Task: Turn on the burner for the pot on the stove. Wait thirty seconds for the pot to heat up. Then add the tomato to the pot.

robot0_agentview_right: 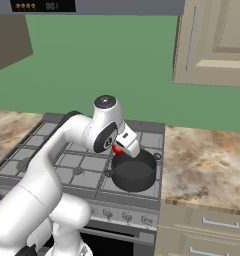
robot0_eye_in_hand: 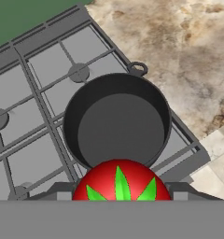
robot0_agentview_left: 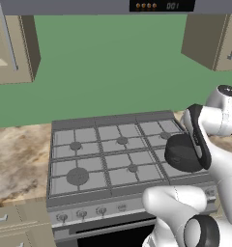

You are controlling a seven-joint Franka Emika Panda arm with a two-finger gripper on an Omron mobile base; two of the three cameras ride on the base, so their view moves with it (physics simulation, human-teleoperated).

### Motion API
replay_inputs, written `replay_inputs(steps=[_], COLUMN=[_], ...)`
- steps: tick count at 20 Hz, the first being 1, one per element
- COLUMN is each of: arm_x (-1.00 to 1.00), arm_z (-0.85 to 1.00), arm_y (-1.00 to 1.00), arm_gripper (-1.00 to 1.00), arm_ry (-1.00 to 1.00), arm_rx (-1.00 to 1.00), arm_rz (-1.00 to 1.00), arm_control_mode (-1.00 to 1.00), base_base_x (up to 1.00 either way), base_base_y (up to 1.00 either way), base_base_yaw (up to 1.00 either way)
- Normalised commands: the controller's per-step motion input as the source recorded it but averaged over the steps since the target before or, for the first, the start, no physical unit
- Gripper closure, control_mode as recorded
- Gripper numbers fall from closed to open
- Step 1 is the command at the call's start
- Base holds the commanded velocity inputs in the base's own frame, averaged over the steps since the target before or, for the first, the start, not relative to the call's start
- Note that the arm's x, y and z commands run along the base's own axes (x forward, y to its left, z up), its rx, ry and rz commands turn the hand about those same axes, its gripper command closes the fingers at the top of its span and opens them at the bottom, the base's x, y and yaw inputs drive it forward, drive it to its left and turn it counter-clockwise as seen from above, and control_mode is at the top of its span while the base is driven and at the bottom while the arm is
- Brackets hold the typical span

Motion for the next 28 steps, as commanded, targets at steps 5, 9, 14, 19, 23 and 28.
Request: replay_inputs(steps=[5, 9, 14, 19, 23, 28], arm_x=[0.00, 0.00, 0.00, 0.00, 0.00, 0.00], arm_z=[0.00, 0.00, 0.00, 0.00, 0.00, 0.00], arm_y=[0.00, 0.00, 0.00, 0.00, 0.00, 0.00], arm_gripper=[1.00, 1.00, 1.00, 1.00, 1.00, 1.00], arm_ry=[0.00, 0.00, 0.00, 0.00, 0.00, 0.00], arm_rx=[0.00, 0.00, 0.00, 0.00, 0.00, 0.00], arm_rz=[0.00, 0.00, 0.00, 0.00, 0.00, 0.00], arm_control_mode=[-1.00, -1.00, -1.00, -1.00, -1.00, -1.00], base_base_x=[0.00, 0.00, 0.00, 0.00, 0.00, 0.00], base_base_y=[0.00, 0.00, 0.00, 0.00, 0.00, 0.00], base_base_yaw=[0.00, 0.00, 0.00, 0.00, 0.00, 0.00])
